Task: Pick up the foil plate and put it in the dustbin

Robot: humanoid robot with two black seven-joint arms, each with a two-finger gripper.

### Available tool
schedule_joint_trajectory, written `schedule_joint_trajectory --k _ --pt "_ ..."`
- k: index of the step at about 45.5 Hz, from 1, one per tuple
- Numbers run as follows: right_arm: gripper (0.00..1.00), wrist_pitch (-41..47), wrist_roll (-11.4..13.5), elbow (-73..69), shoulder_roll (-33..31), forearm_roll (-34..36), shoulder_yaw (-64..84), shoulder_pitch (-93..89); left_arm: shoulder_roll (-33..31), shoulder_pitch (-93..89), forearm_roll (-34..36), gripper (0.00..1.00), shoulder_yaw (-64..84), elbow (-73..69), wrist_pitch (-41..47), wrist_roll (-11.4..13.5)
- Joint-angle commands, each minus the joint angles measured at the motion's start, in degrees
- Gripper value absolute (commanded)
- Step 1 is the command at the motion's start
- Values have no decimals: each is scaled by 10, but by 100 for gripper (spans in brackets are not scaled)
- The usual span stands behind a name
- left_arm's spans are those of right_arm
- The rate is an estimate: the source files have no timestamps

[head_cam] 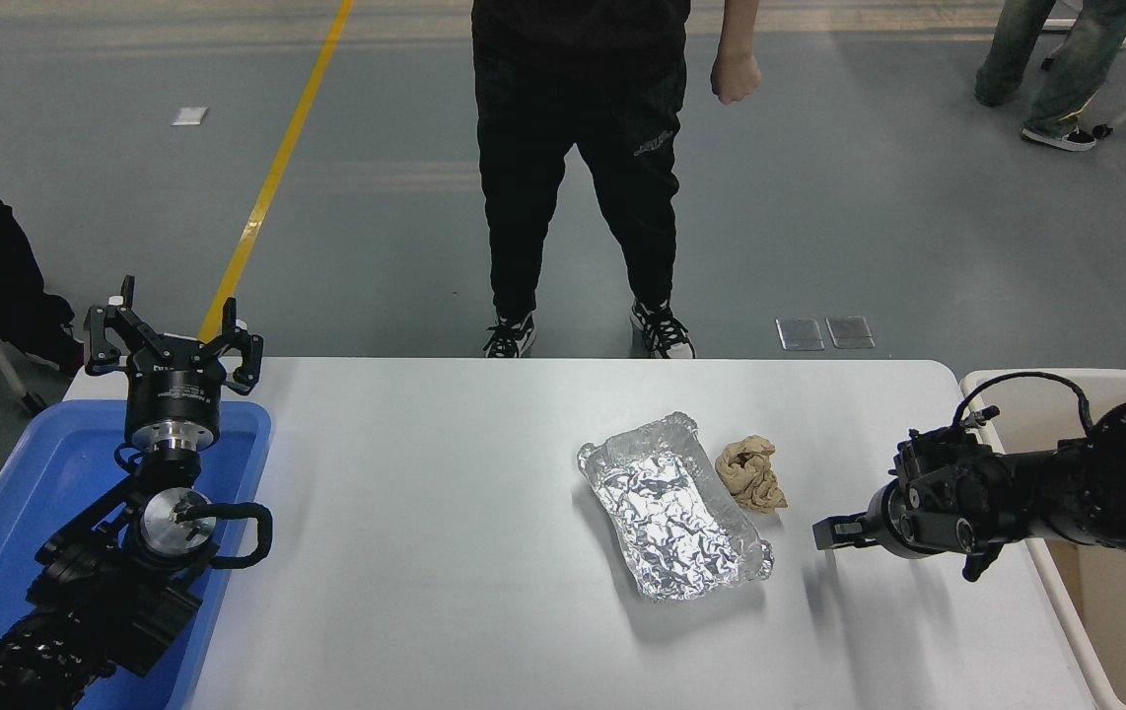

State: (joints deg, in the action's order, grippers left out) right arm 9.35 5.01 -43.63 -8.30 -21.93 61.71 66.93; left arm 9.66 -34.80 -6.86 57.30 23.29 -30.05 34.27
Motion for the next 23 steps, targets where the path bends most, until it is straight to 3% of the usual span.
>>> schedule_joint_trajectory --k 1,14,23 --pt "100 0 0 1 1 3 -14 -7 0 0 0 99 0 0 0 -1" --pt "100 8 0 -14 0 4 -45 21 1 0 -1 99 0 0 0 0" --pt "100 44 1 -110 -58 4 -46 161 1 0 -1 99 -1 0 0 0"
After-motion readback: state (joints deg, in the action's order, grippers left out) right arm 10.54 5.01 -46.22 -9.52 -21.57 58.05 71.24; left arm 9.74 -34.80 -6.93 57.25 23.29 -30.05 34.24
